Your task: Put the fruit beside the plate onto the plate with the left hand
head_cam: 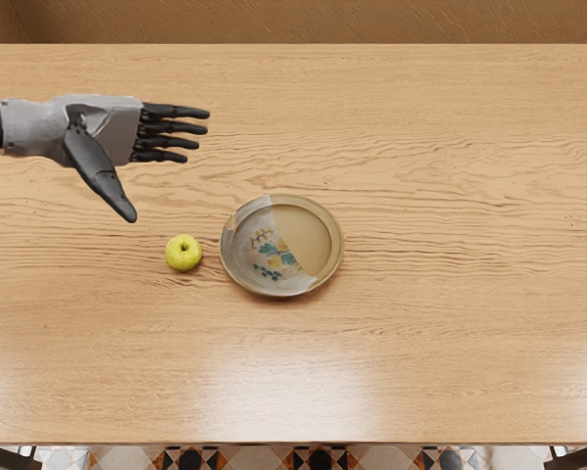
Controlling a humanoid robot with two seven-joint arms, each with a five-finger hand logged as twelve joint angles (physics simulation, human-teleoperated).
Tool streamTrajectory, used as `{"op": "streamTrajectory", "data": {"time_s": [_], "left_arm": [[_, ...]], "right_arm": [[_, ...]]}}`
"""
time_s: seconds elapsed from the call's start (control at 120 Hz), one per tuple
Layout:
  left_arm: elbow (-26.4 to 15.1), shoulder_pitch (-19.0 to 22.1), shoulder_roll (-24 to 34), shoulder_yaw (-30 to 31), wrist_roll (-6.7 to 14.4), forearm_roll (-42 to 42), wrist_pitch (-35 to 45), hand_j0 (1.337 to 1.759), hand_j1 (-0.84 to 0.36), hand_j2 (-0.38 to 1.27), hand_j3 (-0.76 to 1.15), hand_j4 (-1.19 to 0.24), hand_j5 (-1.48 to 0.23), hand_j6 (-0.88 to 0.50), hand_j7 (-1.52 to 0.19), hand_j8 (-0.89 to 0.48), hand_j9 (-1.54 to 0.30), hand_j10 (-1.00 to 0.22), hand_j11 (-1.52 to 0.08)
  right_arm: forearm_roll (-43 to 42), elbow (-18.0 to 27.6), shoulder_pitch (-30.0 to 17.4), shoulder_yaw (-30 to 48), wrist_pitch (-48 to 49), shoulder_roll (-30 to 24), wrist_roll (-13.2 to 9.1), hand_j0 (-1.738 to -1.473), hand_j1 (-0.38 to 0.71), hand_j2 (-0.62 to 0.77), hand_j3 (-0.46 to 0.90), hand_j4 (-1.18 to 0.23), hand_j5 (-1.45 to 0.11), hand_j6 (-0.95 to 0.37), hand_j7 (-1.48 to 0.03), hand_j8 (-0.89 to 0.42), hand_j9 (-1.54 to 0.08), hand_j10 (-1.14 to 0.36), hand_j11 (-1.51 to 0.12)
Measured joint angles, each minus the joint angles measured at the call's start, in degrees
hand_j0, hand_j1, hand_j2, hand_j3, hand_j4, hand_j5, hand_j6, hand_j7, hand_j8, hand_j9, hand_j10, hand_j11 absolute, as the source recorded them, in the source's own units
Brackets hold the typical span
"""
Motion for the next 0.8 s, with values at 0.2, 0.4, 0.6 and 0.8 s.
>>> {"op": "streamTrajectory", "data": {"time_s": [0.2, 0.4, 0.6, 0.8], "left_arm": [[2.23, 1.3, -0.53, 0.05, 1.21, 2.8, -0.1, 1.658, 0.34, 0.0, 0.0, -0.01, -0.01, -0.01, -0.01, -0.01, -0.01, -0.01, -0.01], [2.86, -5.34, 2.39, 4.68, 5.48, 7.4, -0.13, 1.658, 0.34, 0.0, 0.0, -0.01, -0.01, -0.01, -0.01, -0.01, -0.01, -0.01, -0.01], [0.77, -24.26, -10.93, 33.43, 5.62, 8.39, 9.05, 1.658, 0.34, 0.0, 0.0, -0.01, -0.01, -0.01, -0.01, -0.01, -0.01, -0.01, -0.01], [-0.34, -25.58, -15.24, 47.24, 3.49, 6.21, 25.23, 1.658, 0.32, 0.0, 0.0, -0.02, -0.03, -0.02, -0.03, -0.02, -0.03, -0.02, -0.03]], "right_arm": [[0.0, -0.03, 0.13, 0.01, -0.03, 0.0, 0.08, -1.658, -0.35, 0.0, 0.0, 0.0, 0.0, 0.0, 0.0, 0.0, 0.0, 0.0, 0.0], [0.0, -0.05, 0.09, 0.02, -0.07, 0.0, 0.09, -1.658, -0.35, 0.0, 0.0, 0.0, 0.0, 0.0, 0.0, 0.0, 0.0, 0.0, 0.0], [0.0, -0.05, 0.08, 0.01, -0.05, 0.0, 0.09, -1.658, -0.35, 0.0, 0.0, 0.0, 0.0, 0.0, 0.0, 0.0, 0.0, 0.0, 0.0], [0.0, -0.05, 0.08, 0.02, -0.07, 0.0, 0.09, -1.658, -0.35, 0.0, 0.0, 0.0, 0.0, 0.0, 0.0, 0.0, 0.0, 0.0, 0.0]]}}
